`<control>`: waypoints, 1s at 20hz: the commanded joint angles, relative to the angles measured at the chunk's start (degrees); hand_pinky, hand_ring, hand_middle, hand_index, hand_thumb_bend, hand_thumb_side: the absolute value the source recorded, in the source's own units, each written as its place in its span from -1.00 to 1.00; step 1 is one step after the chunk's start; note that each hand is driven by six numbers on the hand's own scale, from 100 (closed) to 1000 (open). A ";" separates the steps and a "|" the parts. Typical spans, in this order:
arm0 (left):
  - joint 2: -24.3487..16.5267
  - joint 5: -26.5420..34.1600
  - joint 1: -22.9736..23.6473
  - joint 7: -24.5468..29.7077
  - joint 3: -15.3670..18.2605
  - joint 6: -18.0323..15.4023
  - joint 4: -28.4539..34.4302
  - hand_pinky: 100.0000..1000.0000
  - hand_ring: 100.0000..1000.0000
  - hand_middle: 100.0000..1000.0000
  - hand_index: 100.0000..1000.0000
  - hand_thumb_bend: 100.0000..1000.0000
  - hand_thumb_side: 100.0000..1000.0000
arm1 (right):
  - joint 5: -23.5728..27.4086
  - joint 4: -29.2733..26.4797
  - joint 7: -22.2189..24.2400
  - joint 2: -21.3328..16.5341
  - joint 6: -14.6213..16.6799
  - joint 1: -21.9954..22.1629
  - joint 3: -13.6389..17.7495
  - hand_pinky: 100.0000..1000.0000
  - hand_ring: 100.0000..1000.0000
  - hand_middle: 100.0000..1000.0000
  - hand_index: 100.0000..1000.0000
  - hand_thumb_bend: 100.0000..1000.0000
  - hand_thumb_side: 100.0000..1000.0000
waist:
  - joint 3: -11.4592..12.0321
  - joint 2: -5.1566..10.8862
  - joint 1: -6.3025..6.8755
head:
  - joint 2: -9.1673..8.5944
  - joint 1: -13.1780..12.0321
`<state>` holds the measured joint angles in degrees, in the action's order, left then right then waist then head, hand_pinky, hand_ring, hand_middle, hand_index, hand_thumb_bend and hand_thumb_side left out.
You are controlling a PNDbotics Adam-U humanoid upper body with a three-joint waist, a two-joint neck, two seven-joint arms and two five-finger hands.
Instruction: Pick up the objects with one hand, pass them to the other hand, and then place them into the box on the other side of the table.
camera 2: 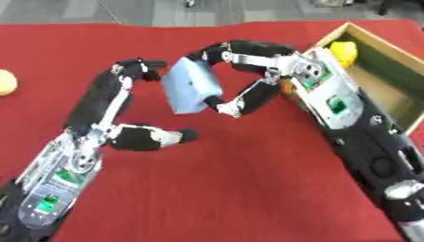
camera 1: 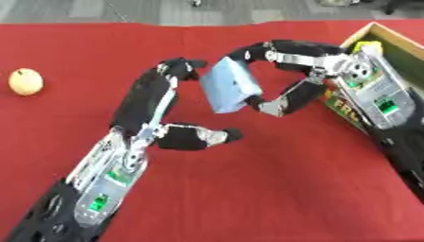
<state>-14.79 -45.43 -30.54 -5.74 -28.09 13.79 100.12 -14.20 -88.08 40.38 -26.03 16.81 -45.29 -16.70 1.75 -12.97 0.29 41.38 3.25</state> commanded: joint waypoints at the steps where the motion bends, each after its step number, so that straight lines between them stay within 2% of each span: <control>1: -2.73 0.36 0.80 -0.70 1.29 0.54 2.06 0.40 0.25 0.11 0.64 0.72 0.13 | 2.23 -1.01 -1.24 -2.09 -2.17 -0.21 3.06 0.82 1.00 -0.10 0.04 -1.00 -1.00 | -0.22 1.15 0.01 | -0.80 0.25; 7: -5.16 0.35 3.56 -1.38 2.79 1.49 2.94 0.41 0.26 0.12 0.64 0.73 0.13 | 6.86 -1.63 -3.41 -2.95 -7.25 1.67 8.93 0.83 1.00 -0.07 0.07 -1.00 -1.00 | -0.85 1.25 0.23 | -0.94 0.40; 12: -6.67 0.24 4.49 -1.84 3.97 2.18 3.41 0.41 0.26 0.12 0.63 0.74 0.11 | 9.94 -3.90 -4.90 -4.81 -12.03 3.26 11.81 0.83 1.00 -0.06 0.08 -1.00 -1.00 | -1.31 1.35 0.36 | -0.89 0.35; 16: -7.92 0.12 4.93 -2.08 4.80 2.54 3.87 0.41 0.27 0.14 0.63 0.75 0.08 | 12.31 -5.42 -6.76 -7.14 -15.39 4.99 14.48 0.83 1.00 -0.02 0.13 -1.00 -1.00 | -1.68 1.40 0.33 | -0.75 0.10; 20: -9.40 0.27 5.43 -2.39 6.00 3.10 4.62 0.41 0.28 0.16 0.64 0.75 0.06 | 14.47 -5.97 -9.24 -10.64 -16.94 7.52 17.79 0.81 1.00 0.02 0.18 -1.00 -1.00 | -1.94 1.45 0.30 | -0.60 -0.20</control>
<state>-22.66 -45.21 -24.65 -7.99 -23.04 16.59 103.31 -0.63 -92.68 31.91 -33.91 0.31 -37.07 -0.45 -0.09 -12.79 0.66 41.14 3.23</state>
